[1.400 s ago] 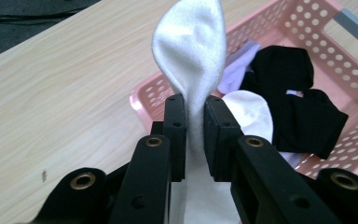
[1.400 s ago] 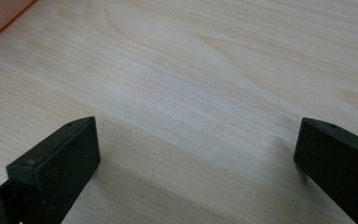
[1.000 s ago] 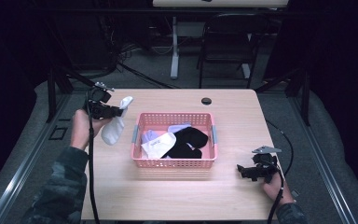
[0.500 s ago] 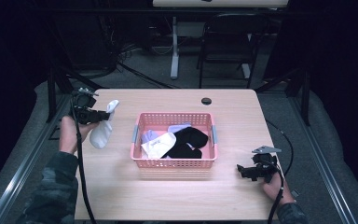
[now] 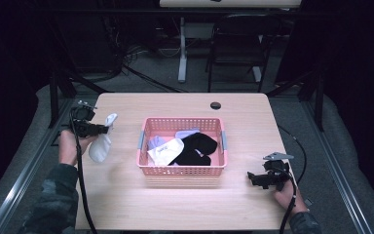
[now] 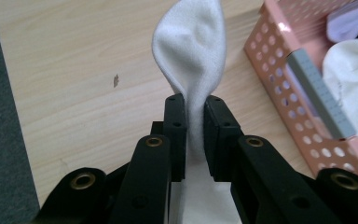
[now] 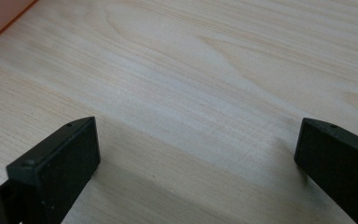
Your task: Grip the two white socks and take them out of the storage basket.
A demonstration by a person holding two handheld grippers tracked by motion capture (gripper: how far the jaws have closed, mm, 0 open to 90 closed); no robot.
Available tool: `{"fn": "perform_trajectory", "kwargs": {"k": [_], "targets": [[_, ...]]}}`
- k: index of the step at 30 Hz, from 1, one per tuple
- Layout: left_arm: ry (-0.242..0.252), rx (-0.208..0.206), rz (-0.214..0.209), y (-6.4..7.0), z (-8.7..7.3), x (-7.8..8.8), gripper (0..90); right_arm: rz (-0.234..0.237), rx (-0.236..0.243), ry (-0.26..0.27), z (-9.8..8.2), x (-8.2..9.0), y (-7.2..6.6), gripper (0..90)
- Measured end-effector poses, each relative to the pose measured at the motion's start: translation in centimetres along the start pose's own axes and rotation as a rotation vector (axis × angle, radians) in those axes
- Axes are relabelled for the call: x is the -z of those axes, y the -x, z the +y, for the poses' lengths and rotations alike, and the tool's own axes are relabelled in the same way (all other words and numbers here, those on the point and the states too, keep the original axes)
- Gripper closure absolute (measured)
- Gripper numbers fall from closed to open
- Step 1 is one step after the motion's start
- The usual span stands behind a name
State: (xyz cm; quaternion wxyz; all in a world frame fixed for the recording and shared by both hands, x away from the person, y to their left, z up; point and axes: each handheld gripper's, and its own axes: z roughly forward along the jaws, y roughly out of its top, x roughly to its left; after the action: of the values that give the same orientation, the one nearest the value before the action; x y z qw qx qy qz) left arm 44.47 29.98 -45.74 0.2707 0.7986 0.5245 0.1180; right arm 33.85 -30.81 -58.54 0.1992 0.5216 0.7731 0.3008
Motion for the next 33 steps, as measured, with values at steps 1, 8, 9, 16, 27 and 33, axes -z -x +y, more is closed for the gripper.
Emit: {"fn": "perform_trajectory", "kwargs": {"k": [1, 8, 9, 16, 27, 33], "targets": [[-0.003, -0.001, -0.001, -0.2, -0.2, -0.3, 80.4, 0.003, 0.0, 0.001, 0.0, 0.0, 0.0, 0.0], [-0.06, 0.027, -0.01, -0.9, -1.5, -2.4, 80.2, 0.001, 0.0, 0.002, 0.0, 0.0, 0.0, 0.0], [-0.071, 0.037, -0.013, -1.0, -1.8, -2.8, 80.1, 0.001, 0.0, 0.002, 0.0, 0.0, 0.0, 0.0], [-0.137, 0.079, -0.029, -2.0, -3.4, -4.8, 78.9, 0.002, 0.0, 0.002, 0.0, 0.0, 0.0, 0.0], [-0.153, 0.123, -0.013, -2.6, -4.1, -4.8, 36.2, -0.002, 0.004, -0.003, 0.0, 0.1, 0.0, 0.0], [-0.077, 0.094, 0.013, -1.5, -2.8, -2.0, 15.4, -0.002, 0.0, 0.0, -0.1, 0.1, 0.0, 0.0]]}}
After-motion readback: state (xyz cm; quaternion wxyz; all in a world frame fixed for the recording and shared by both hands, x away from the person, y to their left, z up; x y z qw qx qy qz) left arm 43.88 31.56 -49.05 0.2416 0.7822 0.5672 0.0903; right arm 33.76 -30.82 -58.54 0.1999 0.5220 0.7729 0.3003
